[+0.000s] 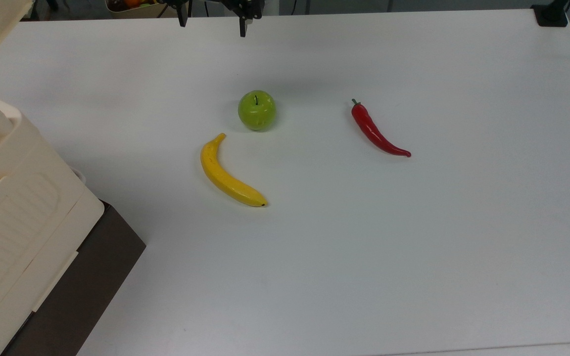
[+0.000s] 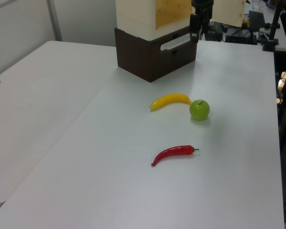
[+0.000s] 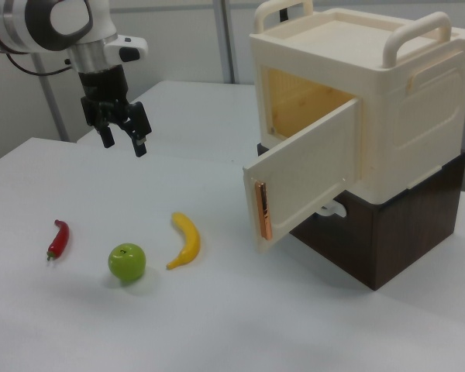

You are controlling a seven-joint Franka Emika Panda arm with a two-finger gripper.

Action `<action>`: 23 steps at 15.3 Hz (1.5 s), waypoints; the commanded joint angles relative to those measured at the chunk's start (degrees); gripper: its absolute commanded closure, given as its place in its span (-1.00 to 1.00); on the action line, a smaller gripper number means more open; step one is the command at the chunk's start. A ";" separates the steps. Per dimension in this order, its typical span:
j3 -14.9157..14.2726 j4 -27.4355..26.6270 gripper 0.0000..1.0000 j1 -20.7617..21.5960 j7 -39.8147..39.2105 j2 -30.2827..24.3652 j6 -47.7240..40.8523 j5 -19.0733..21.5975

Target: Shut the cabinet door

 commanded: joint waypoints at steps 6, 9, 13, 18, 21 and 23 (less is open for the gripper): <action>-0.40 -0.93 -1.00 0.16 0.12 -1.42 0.41 -0.88; -0.31 -0.93 -0.84 0.07 -0.93 -1.24 0.32 -1.05; -0.48 -0.84 0.55 -0.11 -4.45 -1.33 0.23 -0.79; -0.49 -0.76 1.00 -0.19 -4.46 -1.59 -0.38 -0.88; -0.57 -0.41 1.00 -0.28 -4.37 -1.77 -0.47 -0.97; -0.92 0.64 1.00 -1.24 -4.28 -2.03 -0.47 -1.06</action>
